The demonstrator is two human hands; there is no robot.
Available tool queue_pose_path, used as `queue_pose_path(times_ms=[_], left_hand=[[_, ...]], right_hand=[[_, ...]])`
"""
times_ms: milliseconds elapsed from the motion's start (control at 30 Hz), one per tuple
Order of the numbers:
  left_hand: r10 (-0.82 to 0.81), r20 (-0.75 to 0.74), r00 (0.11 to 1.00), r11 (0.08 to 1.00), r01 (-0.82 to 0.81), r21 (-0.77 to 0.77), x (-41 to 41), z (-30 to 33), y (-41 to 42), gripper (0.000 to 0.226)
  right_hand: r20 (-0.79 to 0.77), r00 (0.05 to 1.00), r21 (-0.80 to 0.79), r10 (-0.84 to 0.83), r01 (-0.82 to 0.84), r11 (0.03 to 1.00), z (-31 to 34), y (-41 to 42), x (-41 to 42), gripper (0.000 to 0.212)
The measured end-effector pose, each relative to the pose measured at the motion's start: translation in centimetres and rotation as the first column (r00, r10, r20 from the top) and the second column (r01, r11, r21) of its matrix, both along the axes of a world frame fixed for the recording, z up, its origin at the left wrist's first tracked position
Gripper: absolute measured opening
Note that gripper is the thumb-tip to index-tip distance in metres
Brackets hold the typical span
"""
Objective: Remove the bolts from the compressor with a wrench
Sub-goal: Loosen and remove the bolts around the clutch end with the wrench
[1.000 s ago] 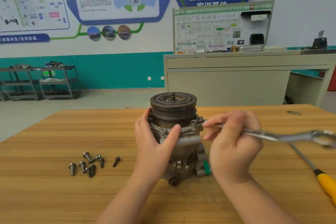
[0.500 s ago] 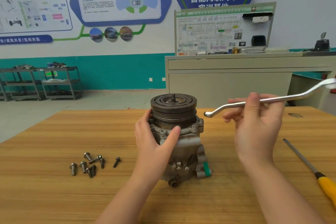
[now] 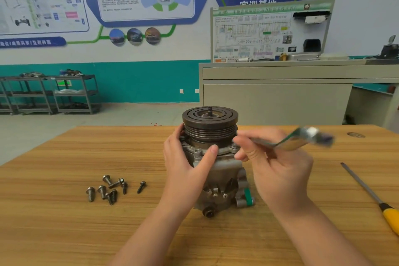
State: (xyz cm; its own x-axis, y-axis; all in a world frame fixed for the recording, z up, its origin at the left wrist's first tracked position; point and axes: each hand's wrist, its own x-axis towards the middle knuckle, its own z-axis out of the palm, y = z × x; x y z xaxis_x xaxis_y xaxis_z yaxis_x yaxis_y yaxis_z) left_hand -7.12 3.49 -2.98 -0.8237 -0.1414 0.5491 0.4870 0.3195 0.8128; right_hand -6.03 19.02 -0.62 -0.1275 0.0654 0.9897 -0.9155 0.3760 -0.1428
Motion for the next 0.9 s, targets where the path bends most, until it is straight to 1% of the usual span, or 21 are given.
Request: queue_pose_path(times_ms=[33,100,167,233,267,300,333,367,400,433,467,533,567,600,633,700,733,800,833,867,900], left_hand=[[0.015,0.0,1.0,1.0,-0.015,-0.013,-0.2,0.2,0.1,0.076],[0.067,-0.013,0.998,0.997,-0.067,-0.036,-0.8,0.6,0.2,0.082],[0.086,-0.031,0.996,0.995,-0.087,-0.046,-0.9,0.7,0.2,0.086],[0.05,-0.039,0.998,0.997,-0.051,-0.049,-0.5,0.2,0.1,0.086],[0.032,-0.029,0.999,0.999,-0.033,-0.033,-0.3,-0.1,0.0,0.082],[0.027,-0.022,0.999,0.999,-0.027,-0.021,-0.1,-0.2,0.0,0.08],[0.022,-0.019,1.0,1.0,-0.023,-0.015,0.0,-0.3,0.0,0.08],[0.019,-0.014,1.0,1.0,-0.019,-0.012,0.0,-0.3,0.0,0.08],[0.015,-0.012,1.0,1.0,-0.015,-0.008,0.0,-0.2,0.1,0.079],[0.009,-0.01,1.0,1.0,-0.009,-0.005,0.0,-0.1,0.1,0.078],[0.004,-0.009,1.0,1.0,-0.004,0.001,0.0,-0.1,0.1,0.078],[0.004,-0.01,1.0,1.0,-0.004,0.002,0.1,-0.1,0.1,0.077],[0.007,-0.01,1.0,1.0,-0.007,0.002,0.1,-0.1,0.1,0.076],[0.006,-0.012,1.0,1.0,-0.006,0.003,0.1,-0.1,0.1,0.076],[0.005,-0.013,1.0,1.0,-0.005,0.002,0.0,0.0,0.1,0.075],[0.001,-0.011,1.0,1.0,-0.001,0.001,0.0,-0.1,0.1,0.076],[-0.002,-0.008,1.0,1.0,0.002,0.002,0.0,-0.1,0.1,0.077],[-0.007,-0.006,1.0,1.0,0.007,0.003,0.1,-0.1,0.1,0.079],[-0.008,-0.005,1.0,1.0,0.008,0.006,0.1,0.0,0.1,0.079],[-0.012,-0.003,1.0,1.0,0.012,0.006,0.2,0.0,0.1,0.08],[-0.017,0.0,1.0,1.0,0.017,0.006,0.2,0.0,0.0,0.081]], right_hand=[[-0.027,1.0,0.052,-0.014,0.016,0.999,-0.3,-0.3,0.0,0.015],[-0.113,0.992,0.149,-0.047,0.064,0.987,-0.5,-1.0,0.0,0.01],[-0.165,0.982,0.174,-0.097,0.126,0.977,-0.9,-1.7,-0.1,0.016],[-0.12,0.986,0.086,-0.112,0.122,0.989,-1.0,-2.1,-0.2,0.015],[-0.066,0.995,-0.016,-0.077,0.076,0.997,-1.1,-2.2,-0.2,0.02],[-0.001,1.0,-0.165,0.017,-0.017,0.986,-1.0,-2.4,-0.1,0.026],[0.054,0.987,-0.351,0.153,-0.125,0.928,-0.7,-2.5,0.0,0.029],[0.085,0.954,-0.535,0.288,-0.201,0.821,-0.3,-2.5,0.1,0.032],[0.114,0.907,-0.686,0.405,-0.223,0.693,0.0,-2.3,-0.1,0.036],[0.145,0.843,-0.79,0.519,-0.217,0.574,0.3,-1.9,-0.4,0.038],[0.168,0.761,-0.852,0.626,-0.207,0.48,0.6,-1.2,-1.0,0.037],[0.194,0.569,-0.914,0.799,-0.191,0.357,1.0,0.0,-2.1,0.033],[0.198,0.492,-0.926,0.848,-0.19,0.327,1.2,0.4,-2.4,0.032],[0.202,0.455,-0.925,0.868,-0.203,0.321,1.4,0.7,-2.6,0.031],[0.198,0.452,-0.917,0.87,-0.228,0.327,1.5,0.8,-2.6,0.029],[0.175,0.528,-0.882,0.831,-0.291,0.37,1.7,0.8,-2.1,0.027],[0.182,0.604,-0.842,0.776,-0.311,0.44,1.8,0.7,-1.7,0.027],[0.223,0.786,-0.698,0.576,-0.284,0.658,2.0,0.6,-1.1,0.027],[0.226,0.854,-0.608,0.468,-0.252,0.753,2.0,0.4,-0.7,0.025],[0.219,0.898,-0.523,0.381,-0.221,0.823,1.9,0.3,-0.4,0.022],[0.209,0.925,-0.452,0.317,-0.197,0.87,1.7,0.1,-0.2,0.019]])
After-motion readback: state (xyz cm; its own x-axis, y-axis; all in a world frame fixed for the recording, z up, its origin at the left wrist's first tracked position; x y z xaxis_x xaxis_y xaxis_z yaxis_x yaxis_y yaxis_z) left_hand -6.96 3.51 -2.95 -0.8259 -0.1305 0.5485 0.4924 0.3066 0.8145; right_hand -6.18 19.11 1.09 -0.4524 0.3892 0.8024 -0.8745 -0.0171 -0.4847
